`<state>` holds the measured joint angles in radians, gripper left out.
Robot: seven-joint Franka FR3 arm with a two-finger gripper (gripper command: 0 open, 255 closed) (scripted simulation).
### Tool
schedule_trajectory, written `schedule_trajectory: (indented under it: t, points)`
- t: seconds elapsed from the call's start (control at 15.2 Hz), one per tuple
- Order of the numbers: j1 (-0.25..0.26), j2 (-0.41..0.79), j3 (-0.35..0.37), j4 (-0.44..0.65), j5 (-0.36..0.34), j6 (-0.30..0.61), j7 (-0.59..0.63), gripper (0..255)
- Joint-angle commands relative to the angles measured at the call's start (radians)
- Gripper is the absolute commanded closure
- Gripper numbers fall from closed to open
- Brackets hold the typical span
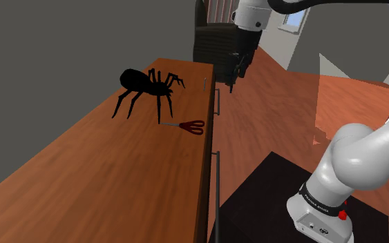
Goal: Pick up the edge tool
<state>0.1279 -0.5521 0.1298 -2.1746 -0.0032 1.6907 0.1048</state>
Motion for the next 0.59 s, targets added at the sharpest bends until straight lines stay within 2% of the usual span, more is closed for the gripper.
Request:
schedule_trajectory:
  t: [0.0,0.53]
  points:
    - [0.023,0.041,0.033,0.024,0.007,0.011,0.002,0]
    - [0.101,0.220,0.155,0.136,0.004,0.052,0.006,0]
